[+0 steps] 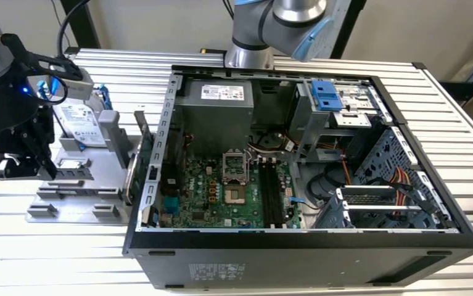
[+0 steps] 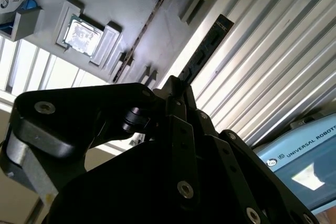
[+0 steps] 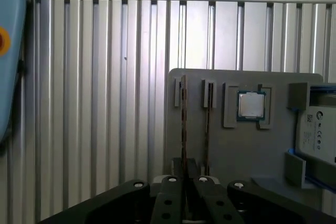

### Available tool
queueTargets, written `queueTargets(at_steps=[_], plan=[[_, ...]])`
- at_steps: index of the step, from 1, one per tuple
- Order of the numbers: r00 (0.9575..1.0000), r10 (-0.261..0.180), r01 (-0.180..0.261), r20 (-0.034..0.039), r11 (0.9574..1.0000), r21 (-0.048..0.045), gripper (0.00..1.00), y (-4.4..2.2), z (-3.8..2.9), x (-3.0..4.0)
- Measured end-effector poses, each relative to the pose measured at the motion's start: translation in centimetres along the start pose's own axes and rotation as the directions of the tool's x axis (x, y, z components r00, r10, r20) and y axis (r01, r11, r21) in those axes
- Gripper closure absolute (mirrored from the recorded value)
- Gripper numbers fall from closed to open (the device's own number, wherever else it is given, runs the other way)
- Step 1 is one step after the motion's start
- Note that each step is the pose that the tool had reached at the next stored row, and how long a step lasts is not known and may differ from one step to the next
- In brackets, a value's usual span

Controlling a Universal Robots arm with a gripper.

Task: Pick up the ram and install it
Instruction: 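Pick up the ram and move it above insertion slot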

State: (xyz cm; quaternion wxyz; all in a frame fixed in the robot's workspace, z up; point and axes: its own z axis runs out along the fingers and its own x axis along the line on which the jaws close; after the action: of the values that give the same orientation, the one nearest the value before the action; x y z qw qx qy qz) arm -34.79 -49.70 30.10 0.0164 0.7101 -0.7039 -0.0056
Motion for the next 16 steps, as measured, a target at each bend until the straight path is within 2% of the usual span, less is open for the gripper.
queueTargets(at_steps=[16], plan=[[1.0000,0.000,0.000,0.0000,1.0000,0.0000,1.00,0.01,-0.46,0.01]])
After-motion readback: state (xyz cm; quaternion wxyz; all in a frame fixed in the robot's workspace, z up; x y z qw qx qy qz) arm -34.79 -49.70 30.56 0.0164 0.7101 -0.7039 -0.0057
